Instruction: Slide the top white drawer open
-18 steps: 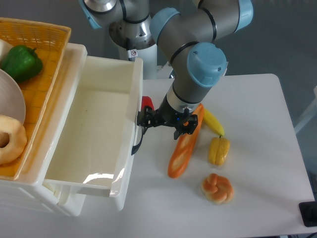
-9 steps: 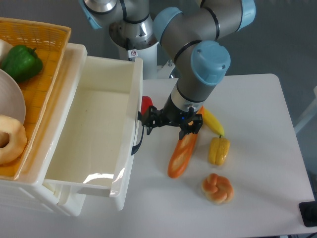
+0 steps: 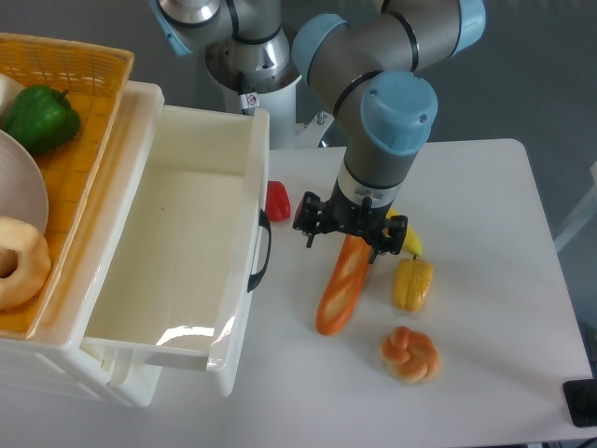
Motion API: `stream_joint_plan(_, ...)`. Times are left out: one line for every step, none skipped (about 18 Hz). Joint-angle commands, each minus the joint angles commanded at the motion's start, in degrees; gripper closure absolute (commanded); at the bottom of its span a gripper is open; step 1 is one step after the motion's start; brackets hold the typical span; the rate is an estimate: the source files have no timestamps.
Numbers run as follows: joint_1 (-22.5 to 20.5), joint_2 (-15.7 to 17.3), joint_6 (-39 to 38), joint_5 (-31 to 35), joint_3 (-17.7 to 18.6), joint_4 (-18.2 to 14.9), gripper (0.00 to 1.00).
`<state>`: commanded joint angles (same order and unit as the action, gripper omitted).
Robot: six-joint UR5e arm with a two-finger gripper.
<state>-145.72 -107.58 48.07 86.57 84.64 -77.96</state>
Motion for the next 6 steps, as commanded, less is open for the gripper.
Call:
stream_joint_plan(-0.17,-0.09,0.88,0.09,0.0,0.17,0.0)
stream_joint_plan(-0.26,-0.09,1.32,0.09,0.0,0.18,0.0)
stream_joint_plan(-0.52,-0.18,1.42,0.09,0.0,0.18,0.0)
stream_joint_plan(-0.53,-0.35,1.5,0.09,0.09,0.26,0.0)
stream_joint_plan(-0.53,-0.53,1.5,0.09,0.09,0.35,0.0)
stream_joint_plan(-0.53,-0.79,1.5,0.09,0.18,0.96,0.0)
